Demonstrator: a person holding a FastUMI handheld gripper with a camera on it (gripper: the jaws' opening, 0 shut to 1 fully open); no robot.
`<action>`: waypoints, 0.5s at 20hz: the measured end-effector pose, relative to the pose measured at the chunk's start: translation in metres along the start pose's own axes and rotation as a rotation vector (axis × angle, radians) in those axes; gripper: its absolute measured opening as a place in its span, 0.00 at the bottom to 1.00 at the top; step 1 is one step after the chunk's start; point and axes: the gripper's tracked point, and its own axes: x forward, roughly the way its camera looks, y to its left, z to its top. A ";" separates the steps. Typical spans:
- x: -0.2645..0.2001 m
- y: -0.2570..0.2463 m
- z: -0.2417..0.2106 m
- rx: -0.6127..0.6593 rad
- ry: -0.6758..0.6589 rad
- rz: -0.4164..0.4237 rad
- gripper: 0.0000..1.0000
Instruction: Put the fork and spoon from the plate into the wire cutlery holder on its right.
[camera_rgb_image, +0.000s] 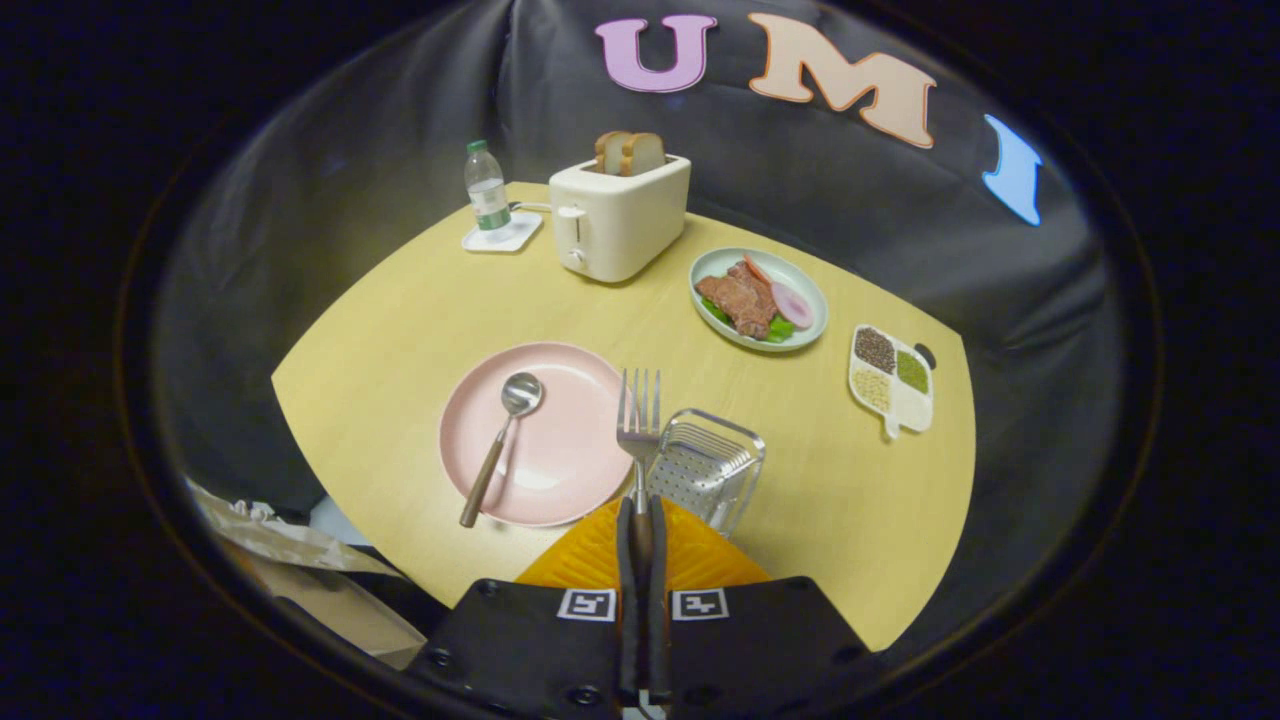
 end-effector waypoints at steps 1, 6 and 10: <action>-0.003 -0.004 -0.001 -0.009 0.007 0.006 0.07; -0.003 -0.024 -0.017 -0.041 0.082 0.038 0.07; 0.003 -0.031 -0.031 -0.062 0.166 0.066 0.07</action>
